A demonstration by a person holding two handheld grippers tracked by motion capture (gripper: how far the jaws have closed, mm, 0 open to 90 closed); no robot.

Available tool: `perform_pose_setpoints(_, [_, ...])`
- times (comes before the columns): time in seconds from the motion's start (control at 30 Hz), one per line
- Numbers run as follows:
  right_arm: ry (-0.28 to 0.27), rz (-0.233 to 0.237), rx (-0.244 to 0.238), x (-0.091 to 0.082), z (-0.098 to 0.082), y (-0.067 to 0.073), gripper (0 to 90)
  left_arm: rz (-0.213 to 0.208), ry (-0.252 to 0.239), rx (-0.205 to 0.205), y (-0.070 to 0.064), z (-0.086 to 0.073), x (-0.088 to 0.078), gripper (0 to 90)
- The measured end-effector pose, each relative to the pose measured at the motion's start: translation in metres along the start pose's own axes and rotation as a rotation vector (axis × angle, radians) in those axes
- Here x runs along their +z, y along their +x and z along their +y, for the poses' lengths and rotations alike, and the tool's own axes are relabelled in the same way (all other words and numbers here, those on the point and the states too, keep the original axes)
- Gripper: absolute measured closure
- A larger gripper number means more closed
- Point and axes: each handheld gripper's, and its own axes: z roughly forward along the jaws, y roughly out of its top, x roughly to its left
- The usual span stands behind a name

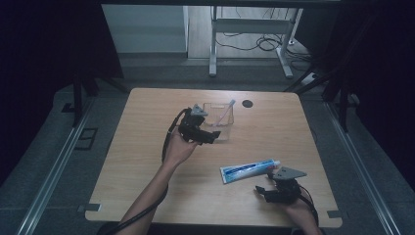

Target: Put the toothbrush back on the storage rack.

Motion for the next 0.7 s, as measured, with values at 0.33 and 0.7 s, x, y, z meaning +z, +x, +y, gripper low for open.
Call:
perform_pose_setpoints(0.33, [0.000, 0.000, 0.000, 0.000, 0.000, 0.000, 27.4, -0.021, 0.000, -0.011, -0.001, -0.017, -0.007, 12.7])
perform_pose_setpoints(0.7, [0.000, 0.000, -0.001, 0.000, 0.000, 0.000, 27.4, -0.026, 0.016, -0.007, -0.006, -0.038, -0.009, 12.7])
